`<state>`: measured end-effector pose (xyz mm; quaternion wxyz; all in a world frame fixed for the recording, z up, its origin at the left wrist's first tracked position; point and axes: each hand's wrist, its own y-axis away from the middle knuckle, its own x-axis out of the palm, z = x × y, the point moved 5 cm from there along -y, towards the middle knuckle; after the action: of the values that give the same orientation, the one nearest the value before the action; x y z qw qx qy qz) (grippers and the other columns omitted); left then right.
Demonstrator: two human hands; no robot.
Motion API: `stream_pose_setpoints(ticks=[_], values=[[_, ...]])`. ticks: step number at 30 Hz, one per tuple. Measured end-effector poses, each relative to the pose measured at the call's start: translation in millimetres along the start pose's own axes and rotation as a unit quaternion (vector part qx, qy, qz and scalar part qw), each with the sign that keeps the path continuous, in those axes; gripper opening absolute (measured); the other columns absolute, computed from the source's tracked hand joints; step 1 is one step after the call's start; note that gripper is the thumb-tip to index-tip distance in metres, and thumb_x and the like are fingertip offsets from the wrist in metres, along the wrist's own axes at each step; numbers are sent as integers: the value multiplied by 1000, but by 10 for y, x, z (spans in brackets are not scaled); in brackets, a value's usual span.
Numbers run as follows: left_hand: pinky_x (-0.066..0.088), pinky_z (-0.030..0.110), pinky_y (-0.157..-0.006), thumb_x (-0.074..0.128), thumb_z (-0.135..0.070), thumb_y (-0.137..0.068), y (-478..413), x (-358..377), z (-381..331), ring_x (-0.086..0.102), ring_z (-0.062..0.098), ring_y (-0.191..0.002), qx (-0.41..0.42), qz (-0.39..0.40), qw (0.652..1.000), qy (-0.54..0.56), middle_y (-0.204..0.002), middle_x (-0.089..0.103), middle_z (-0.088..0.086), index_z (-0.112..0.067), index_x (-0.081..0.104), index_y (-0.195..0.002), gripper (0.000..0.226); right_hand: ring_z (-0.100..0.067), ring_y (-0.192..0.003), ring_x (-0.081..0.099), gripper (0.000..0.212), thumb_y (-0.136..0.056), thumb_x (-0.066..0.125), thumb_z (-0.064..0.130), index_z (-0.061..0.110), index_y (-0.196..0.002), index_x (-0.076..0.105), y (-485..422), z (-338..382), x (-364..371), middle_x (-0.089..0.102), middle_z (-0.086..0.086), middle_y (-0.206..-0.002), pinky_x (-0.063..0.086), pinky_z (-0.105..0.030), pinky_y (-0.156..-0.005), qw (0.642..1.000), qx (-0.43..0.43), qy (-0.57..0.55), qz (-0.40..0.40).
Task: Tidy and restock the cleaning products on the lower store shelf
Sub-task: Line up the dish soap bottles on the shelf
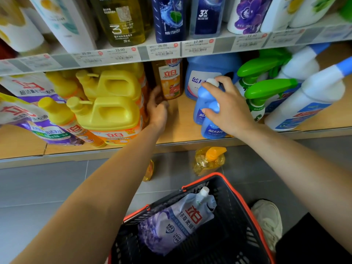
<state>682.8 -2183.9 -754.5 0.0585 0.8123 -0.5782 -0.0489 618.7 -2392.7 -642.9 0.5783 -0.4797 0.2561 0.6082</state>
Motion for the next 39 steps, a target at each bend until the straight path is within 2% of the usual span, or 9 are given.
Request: stream_pose_setpoints(ticks=[3, 6, 9, 14, 21, 24, 27, 32, 39], values=[[46, 30, -103, 69, 2, -88, 26, -18, -31, 58, 15, -117, 0, -29, 999, -21, -129, 61, 7, -5, 52, -140, 55, -31, -124, 49, 66, -83, 72, 22, 22, -145, 49, -8, 7, 2, 38, -7, -146, 48, -44, -98, 1000, 2, 0, 2], [37, 28, -112, 80, -14, -86, -29, 108, -169, 45, 16, -138, 20, 10, 999, -36, -156, 43, 7, -15, 28, -157, 89, -31, -125, 48, 66, -84, 72, 22, 23, -145, 48, -5, 4, 5, 38, -6, -146, 48, -44, -98, 1000, 5, -6, 6], [44, 25, -106, 83, -10, -82, -129, 205, -265, 48, 10, -129, 54, 40, 997, -27, -154, 45, 9, -14, 23, -159, 97, -31, -126, 47, 66, -84, 72, 22, 23, -145, 48, 7, -5, 3, 37, -6, -147, 47, -44, -99, 1000, 3, -14, 10], [46, 40, -110, 94, -16, -69, -128, 109, -95, 52, 18, -125, 52, -16, 997, -63, -139, 50, 9, -8, 37, -142, 93, -31, -126, 47, 65, -83, 72, 21, 23, -144, 49, 0, 4, -3, 38, -7, -147, 48, -46, -99, 1000, 7, -15, 5], [43, 46, -114, 95, -31, -63, -245, 246, -159, 48, 21, -138, 99, -19, 991, -88, -151, 48, 8, -17, 28, -157, 116, -31, -127, 47, 65, -83, 71, 21, 24, -144, 49, -1, -12, 13, 38, -6, -146, 48, -47, -99, 1000, 3, -14, 1], [48, 36, -107, 93, -19, -68, -305, 228, -141, 53, 15, -126, 111, -31, 989, -92, -143, 54, 7, -12, 35, -152, 102, -31, -127, 47, 65, -83, 70, 20, 24, -145, 49, 0, -17, 13, 38, -6, -146, 48, -47, -99, 1000, 4, -14, 1], [47, 9, -86, 91, -12, -70, -300, 195, -165, 55, 9, -111, 123, -41, 986, -101, -128, 53, 0, -6, 39, -144, 91, -31, -127, 47, 65, -83, 70, 20, 24, -145, 49, -1, -13, 11, 38, -6, -147, 48, -47, -98, 1000, 2, -12, 1], [52, 37, -97, 92, -28, -67, 5, 106, -178, 63, 21, -112, 128, -81, 977, -150, -126, 64, 6, -10, 45, -135, 84, -33, -126, 48, 64, -83, 70, 21, 24, -144, 50, 4, 0, -1, 39, -7, -147, 47, -48, -99, 1000, 3, -15, 5], [51, 40, -92, 88, -47, -67, 655, -124, -82, 63, 34, -113, 135, -114, 959, -223, -126, 66, 7, -16, 45, -135, 86, -33, -123, 49, 66, -83, 73, 24, 25, -144, 49, 1, -5, -16, 38, -6, -147, 48, -47, -98, 999, 10, -22, 22]])
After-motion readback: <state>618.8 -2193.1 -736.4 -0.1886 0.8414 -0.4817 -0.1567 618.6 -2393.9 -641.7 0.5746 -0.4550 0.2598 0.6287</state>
